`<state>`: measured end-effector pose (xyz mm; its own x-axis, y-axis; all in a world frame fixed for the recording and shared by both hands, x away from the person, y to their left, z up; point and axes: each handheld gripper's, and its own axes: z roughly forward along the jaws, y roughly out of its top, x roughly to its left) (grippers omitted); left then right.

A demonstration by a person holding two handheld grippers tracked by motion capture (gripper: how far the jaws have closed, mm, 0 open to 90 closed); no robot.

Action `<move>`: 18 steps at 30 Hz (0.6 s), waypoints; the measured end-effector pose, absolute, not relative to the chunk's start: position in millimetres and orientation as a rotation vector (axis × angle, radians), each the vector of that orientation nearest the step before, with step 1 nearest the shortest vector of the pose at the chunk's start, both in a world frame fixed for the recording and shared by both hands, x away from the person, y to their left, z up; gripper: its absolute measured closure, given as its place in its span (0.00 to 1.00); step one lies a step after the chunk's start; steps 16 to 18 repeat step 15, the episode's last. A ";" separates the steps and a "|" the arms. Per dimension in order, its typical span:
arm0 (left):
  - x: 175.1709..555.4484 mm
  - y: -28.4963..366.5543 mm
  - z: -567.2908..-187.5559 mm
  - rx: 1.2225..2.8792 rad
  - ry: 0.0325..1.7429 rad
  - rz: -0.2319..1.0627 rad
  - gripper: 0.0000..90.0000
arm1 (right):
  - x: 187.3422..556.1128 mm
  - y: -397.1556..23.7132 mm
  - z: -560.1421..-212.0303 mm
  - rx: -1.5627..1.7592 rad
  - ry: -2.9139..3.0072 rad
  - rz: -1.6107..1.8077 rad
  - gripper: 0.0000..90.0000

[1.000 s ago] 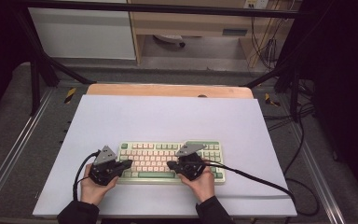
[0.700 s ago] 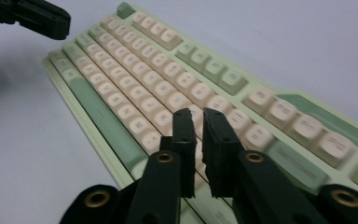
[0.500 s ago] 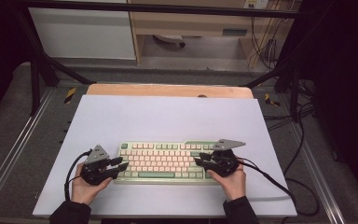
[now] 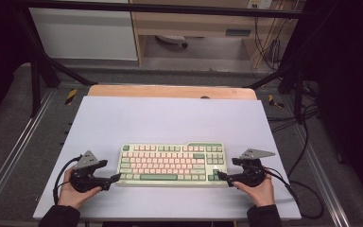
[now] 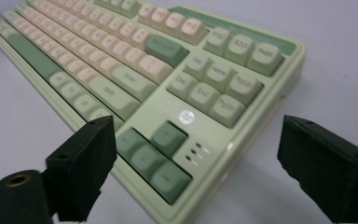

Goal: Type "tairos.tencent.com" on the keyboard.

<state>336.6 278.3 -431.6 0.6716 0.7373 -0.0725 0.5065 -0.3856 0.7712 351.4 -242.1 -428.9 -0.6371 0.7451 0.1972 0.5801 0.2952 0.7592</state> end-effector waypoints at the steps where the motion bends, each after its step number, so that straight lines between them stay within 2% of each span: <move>1: 335.7 280.1 -433.1 2.071 0.955 0.355 0.20 | 350.7 -245.4 -431.5 1.222 2.365 1.252 0.10; 7: 332.7 287.0 -440.4 2.085 0.951 0.341 0.13 | 344.5 -258.8 -439.8 1.223 2.364 1.256 0.05; 18: 332.1 286.2 -444.4 2.099 0.940 0.336 0.12 | 341.4 -263.1 -443.9 1.228 2.363 1.245 0.03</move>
